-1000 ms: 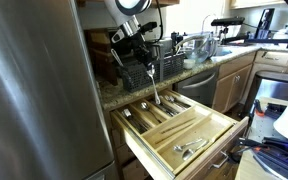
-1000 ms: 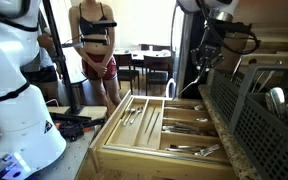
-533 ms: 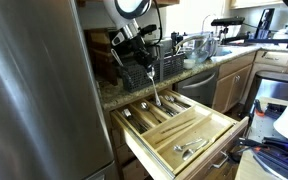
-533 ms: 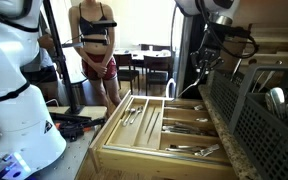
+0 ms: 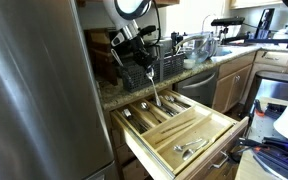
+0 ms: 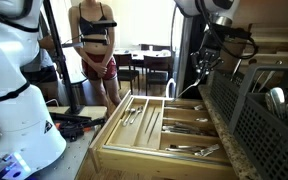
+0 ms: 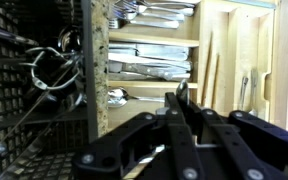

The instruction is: Remove a spoon from the rack and put it in the second compartment from the left in the drawer

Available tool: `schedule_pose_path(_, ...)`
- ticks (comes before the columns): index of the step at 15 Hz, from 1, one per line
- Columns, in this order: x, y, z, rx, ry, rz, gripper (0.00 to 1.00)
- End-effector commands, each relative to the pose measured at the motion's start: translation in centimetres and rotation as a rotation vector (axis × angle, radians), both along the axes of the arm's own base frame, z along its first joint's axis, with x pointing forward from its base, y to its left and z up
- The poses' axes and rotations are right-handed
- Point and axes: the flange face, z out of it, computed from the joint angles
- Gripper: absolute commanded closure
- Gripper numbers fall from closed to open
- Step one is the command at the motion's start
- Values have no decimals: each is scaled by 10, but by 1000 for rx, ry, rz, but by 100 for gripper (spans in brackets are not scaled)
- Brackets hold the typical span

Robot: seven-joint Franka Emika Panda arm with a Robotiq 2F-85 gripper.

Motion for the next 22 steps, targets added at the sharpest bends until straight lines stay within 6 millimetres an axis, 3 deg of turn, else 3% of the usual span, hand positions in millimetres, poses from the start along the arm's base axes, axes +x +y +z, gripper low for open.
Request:
schedule_pose_path(1,4,3,-4,-1,-7,42,95)
schedule_pose_path(10,6,7,-24,2,29,69,95)
schedule_pose_path(22,6,12,-28,5,41,91,95)
